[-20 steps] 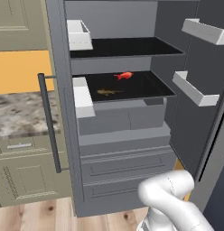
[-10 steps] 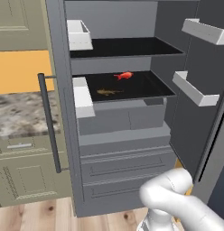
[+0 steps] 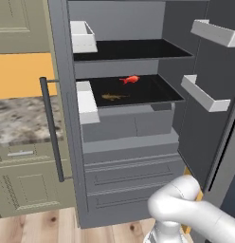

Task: Place the fish on the counter behind the older fish on the same shelf of the fridge to maintain FIFO order. Close the fridge door when finished.

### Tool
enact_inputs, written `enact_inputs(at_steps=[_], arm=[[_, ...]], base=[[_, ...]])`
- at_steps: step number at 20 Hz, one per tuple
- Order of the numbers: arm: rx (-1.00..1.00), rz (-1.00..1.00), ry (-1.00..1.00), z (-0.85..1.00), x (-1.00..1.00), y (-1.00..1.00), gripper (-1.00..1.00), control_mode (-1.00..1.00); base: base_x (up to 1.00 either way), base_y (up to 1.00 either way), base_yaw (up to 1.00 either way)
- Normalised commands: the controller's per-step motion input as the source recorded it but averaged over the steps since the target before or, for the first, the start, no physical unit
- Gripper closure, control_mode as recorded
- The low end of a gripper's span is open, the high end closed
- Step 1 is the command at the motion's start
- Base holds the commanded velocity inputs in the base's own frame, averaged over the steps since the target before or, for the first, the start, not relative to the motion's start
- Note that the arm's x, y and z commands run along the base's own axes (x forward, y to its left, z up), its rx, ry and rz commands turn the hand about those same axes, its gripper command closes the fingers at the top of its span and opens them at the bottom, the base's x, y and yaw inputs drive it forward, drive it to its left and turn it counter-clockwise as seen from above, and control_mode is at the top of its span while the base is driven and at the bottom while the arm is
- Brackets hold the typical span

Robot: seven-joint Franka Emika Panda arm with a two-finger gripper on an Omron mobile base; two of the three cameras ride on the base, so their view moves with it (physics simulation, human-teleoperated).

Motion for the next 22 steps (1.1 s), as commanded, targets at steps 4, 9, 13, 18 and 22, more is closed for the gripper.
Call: enact_inputs(at_steps=[4, 9, 13, 18, 22], arm=[[0.00, 0.05, 0.00, -0.33, 0.43, -0.20, -1.00, -1.00], [0.00, 0.07, 0.00, -0.26, 0.33, -0.01, -1.00, -1.00], [0.00, 0.09, -0.07, -0.02, 0.00, -0.40, -1.00, -1.00], [0.00, 0.09, 0.00, -0.31, 0.16, -0.06, -1.00, -1.00], [-0.01, 0.07, 0.00, -0.42, 0.24, 0.78, -1.00, -1.00]], base=[[0.00, 0.00, 0.00], [0.00, 0.00, 0.00], [0.00, 0.00, 0.00], [0.00, 0.00, 0.00], [0.00, 0.00, 0.00]])
